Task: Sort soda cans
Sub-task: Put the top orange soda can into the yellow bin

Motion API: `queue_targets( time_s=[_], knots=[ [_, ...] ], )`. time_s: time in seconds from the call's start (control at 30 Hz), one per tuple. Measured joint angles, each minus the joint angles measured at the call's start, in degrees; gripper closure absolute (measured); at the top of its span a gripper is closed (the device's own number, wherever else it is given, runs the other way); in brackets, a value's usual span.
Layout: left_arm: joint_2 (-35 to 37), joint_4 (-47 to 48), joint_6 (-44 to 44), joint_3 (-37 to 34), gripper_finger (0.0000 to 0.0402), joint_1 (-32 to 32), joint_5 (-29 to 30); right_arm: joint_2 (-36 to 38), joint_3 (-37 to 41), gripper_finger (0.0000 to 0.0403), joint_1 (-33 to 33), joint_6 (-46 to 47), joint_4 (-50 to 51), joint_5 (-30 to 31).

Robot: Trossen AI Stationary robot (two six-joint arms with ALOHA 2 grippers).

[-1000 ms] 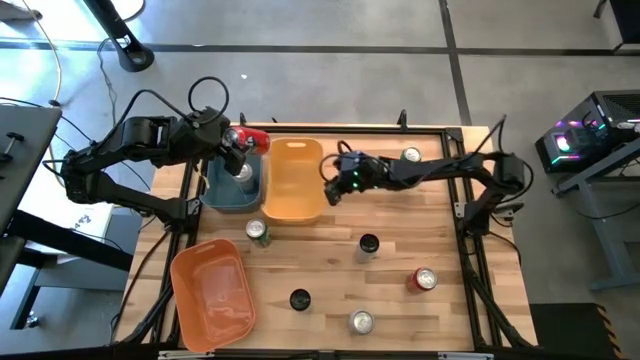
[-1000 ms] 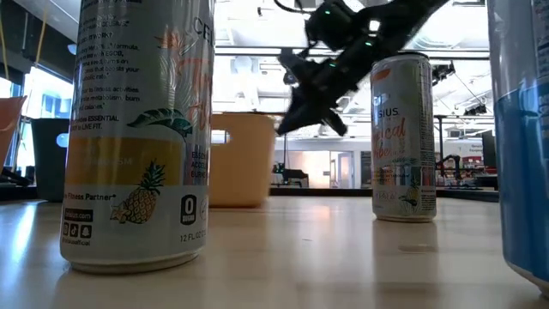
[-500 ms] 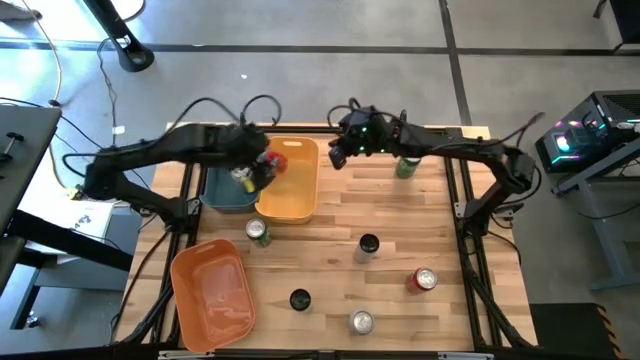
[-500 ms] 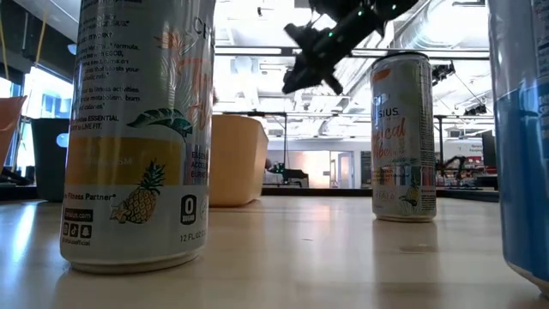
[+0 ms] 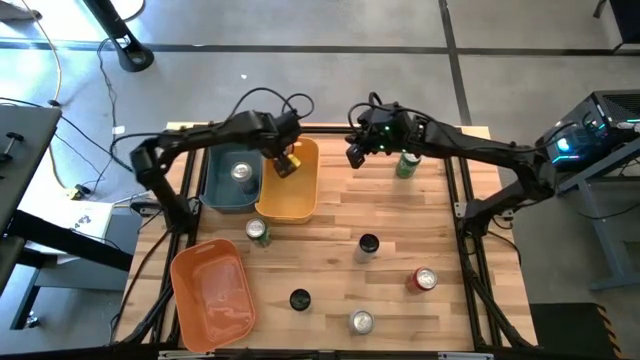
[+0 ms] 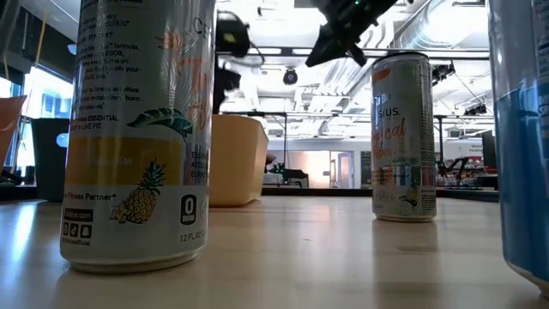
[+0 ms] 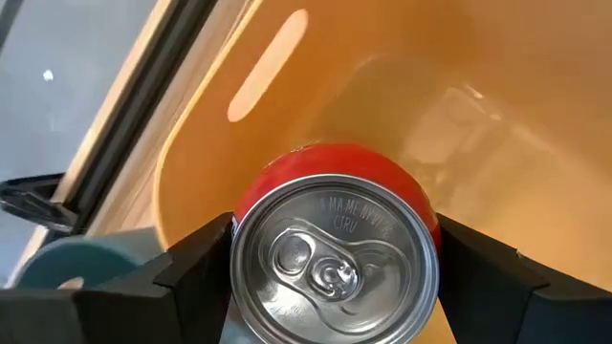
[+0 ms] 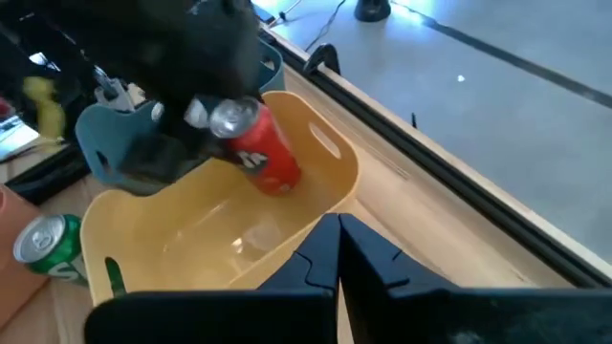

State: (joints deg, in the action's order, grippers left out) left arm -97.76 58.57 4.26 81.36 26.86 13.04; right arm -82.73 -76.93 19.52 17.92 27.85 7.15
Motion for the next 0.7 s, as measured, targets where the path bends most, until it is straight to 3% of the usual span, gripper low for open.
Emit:
queue_targets(
  time_s=[0.3,0.7],
  knots=[
    [-6.0,-7.2,-0.4,0.0,0.0124,4.8,-0.7,1.9,0.0,0.0403,-1.2,0.0,1.8,1.5],
    [-6.3,-7.3,-1.2,0.1,0.0124,8.4,-2.0,1.9,0.0,0.0403,-1.2,-0.4,2.4,1.6]
  ],
)
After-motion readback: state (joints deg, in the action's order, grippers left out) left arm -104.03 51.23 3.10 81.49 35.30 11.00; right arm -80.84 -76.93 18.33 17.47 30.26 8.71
